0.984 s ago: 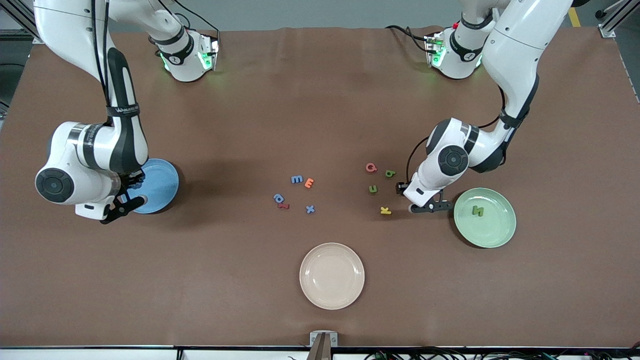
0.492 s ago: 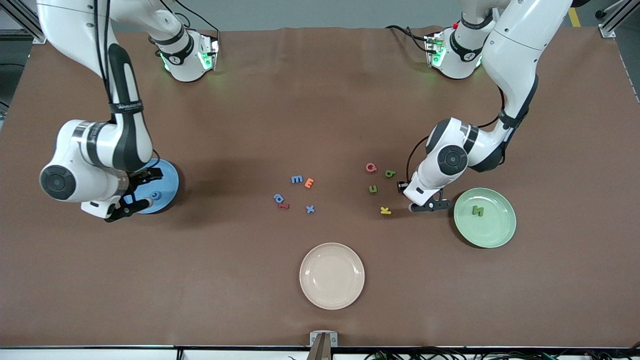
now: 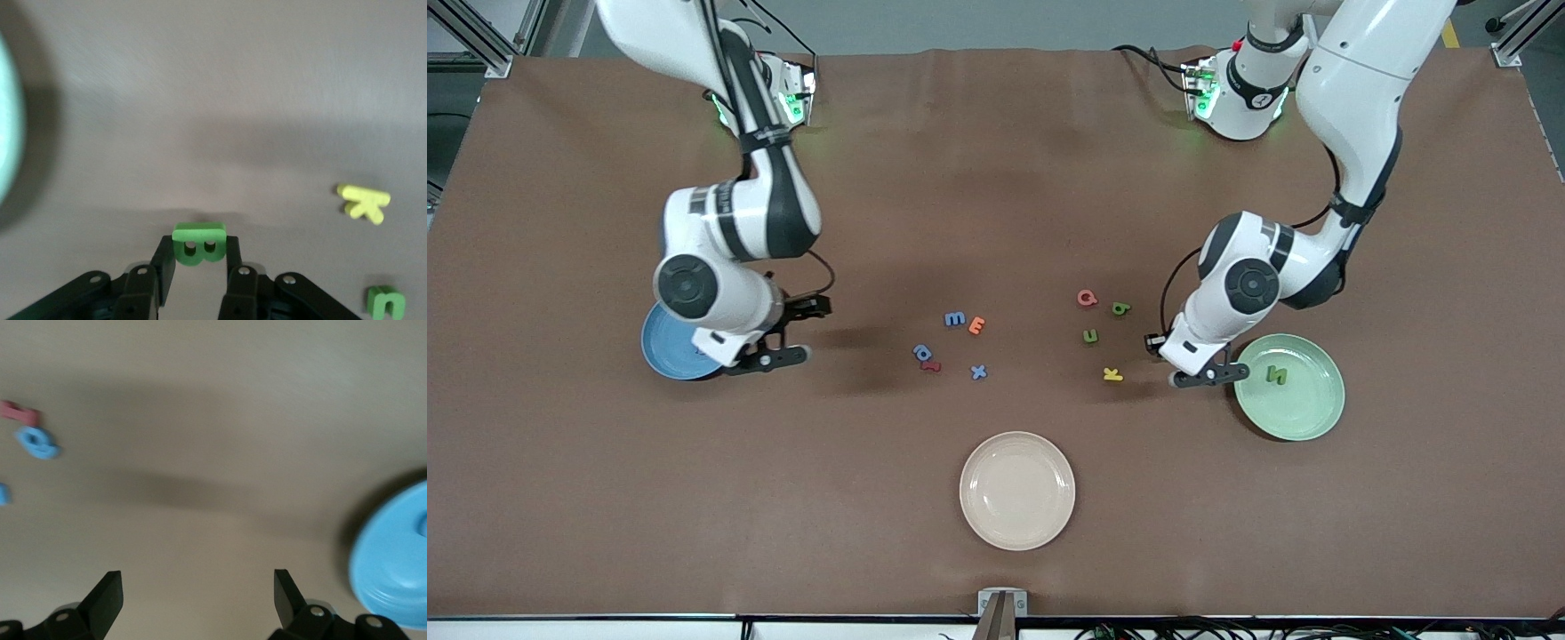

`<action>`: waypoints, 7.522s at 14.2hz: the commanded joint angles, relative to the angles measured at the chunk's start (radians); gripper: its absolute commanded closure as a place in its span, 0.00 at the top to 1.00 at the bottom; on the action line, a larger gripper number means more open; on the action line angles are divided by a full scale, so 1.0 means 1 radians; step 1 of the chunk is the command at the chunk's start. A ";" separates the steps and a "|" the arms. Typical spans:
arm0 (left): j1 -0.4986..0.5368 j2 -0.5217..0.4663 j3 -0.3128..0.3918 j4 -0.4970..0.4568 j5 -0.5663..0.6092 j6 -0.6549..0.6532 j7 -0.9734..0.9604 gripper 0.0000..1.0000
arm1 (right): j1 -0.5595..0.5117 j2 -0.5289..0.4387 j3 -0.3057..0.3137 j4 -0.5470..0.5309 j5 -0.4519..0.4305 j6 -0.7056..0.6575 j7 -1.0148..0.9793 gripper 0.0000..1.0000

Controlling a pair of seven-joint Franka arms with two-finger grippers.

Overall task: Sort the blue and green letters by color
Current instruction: 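Place the green B on the green plate with the left gripper, then grasp the green q with the left gripper while the right gripper grasps blue letter, then drop the green q on the green plate while the right gripper drops blue letter, then grasp the blue E with the right gripper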

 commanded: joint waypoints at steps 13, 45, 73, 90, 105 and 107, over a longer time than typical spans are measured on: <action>0.375 0.018 0.009 0.076 0.123 -0.037 0.455 0.23 | 0.157 0.237 0.094 0.075 0.130 0.368 0.026 0.96; 0.120 0.009 -0.314 -0.171 0.419 0.075 -0.246 0.74 | 0.143 0.363 0.115 0.179 0.116 0.385 0.098 0.68; 0.252 -0.072 -0.304 -0.105 0.470 0.055 -0.190 0.03 | 0.105 0.243 -0.449 -0.025 0.106 -0.143 -0.661 0.03; 0.586 -0.029 -0.304 -0.050 0.569 0.013 0.232 0.04 | 0.224 0.208 -0.475 -0.036 0.230 -0.175 -0.371 1.00; 0.639 0.015 -0.304 -0.039 0.583 0.024 0.251 0.07 | 0.538 0.251 -0.201 -0.074 0.486 0.309 0.133 1.00; 0.639 0.017 -0.304 -0.041 0.582 0.024 0.251 0.09 | 0.499 0.265 -0.147 -0.050 0.486 0.331 0.173 1.00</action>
